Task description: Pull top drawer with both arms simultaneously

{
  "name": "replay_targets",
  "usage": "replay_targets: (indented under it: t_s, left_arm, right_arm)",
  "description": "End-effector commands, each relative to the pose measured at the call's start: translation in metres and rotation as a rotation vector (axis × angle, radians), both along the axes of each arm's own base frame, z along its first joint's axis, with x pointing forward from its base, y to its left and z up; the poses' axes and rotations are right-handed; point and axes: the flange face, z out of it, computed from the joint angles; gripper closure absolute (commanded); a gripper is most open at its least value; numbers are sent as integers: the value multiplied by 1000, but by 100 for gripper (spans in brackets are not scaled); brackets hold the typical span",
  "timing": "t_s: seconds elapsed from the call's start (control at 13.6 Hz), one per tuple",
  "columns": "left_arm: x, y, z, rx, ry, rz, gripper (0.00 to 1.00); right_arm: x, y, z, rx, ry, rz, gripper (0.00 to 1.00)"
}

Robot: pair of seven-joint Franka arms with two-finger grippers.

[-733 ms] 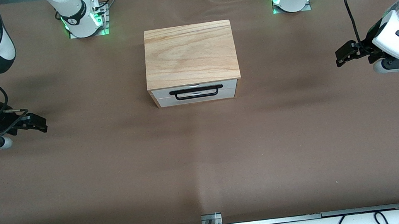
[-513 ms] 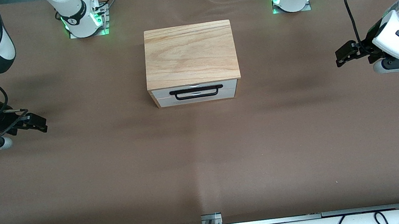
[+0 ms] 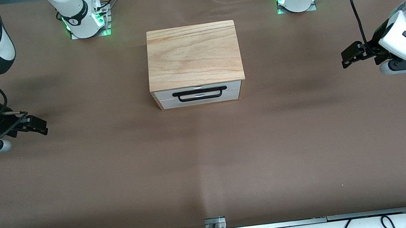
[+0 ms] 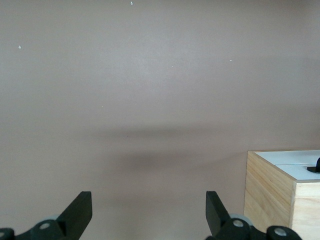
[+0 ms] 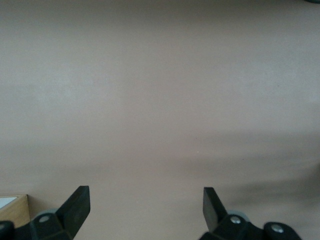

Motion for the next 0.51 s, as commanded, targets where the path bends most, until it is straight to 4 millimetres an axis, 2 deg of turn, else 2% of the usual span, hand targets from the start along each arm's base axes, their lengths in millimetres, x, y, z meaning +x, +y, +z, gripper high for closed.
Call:
replay_targets:
  t_s: [0.0,0.44]
  left_arm:
    - [2,3,3,19,-7,-26,0]
    - [2,3,3,17,-7,-26,0]
  right_arm:
    - [-5,0,7,-10,3,-22,0]
    - [-7,0,5,-11,27,-20,0]
